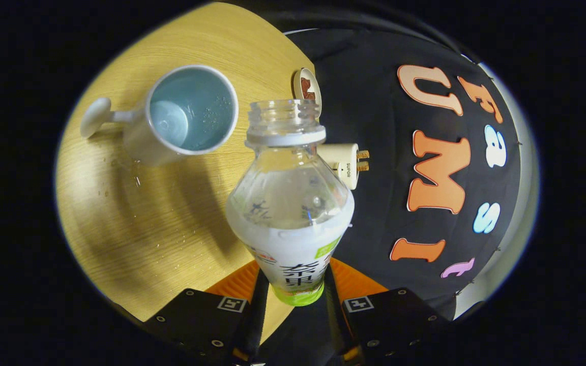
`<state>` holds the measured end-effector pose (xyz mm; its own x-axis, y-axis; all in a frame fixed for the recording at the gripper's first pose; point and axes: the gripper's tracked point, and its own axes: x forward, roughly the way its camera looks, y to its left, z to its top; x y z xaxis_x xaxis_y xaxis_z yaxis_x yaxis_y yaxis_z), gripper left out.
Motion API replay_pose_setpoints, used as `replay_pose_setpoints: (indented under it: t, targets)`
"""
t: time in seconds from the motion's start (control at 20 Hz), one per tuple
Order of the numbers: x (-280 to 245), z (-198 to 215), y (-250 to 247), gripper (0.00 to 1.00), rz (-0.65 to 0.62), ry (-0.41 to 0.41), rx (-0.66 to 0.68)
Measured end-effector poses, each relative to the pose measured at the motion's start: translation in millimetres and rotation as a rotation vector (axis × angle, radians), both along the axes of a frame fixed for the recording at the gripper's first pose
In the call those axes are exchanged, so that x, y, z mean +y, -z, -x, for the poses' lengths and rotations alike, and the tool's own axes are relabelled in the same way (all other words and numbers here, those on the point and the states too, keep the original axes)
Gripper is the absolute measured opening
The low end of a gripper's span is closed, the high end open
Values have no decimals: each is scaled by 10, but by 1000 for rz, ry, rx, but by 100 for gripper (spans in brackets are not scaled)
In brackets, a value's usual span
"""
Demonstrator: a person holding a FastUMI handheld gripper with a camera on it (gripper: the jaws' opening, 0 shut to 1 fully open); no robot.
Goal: Take the bottle from table, then pour the juice into the cup, finally place the bottle on the coaster
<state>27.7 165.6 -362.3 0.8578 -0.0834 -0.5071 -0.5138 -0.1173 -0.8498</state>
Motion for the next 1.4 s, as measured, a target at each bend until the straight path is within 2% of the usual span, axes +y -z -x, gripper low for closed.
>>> replay_pose_setpoints:
  t: [1.15,1.4]
  targets:
    - [185,-186,-179,55,224,-161,-33]
    - [172,-237,-172,55,240,-170,-29]
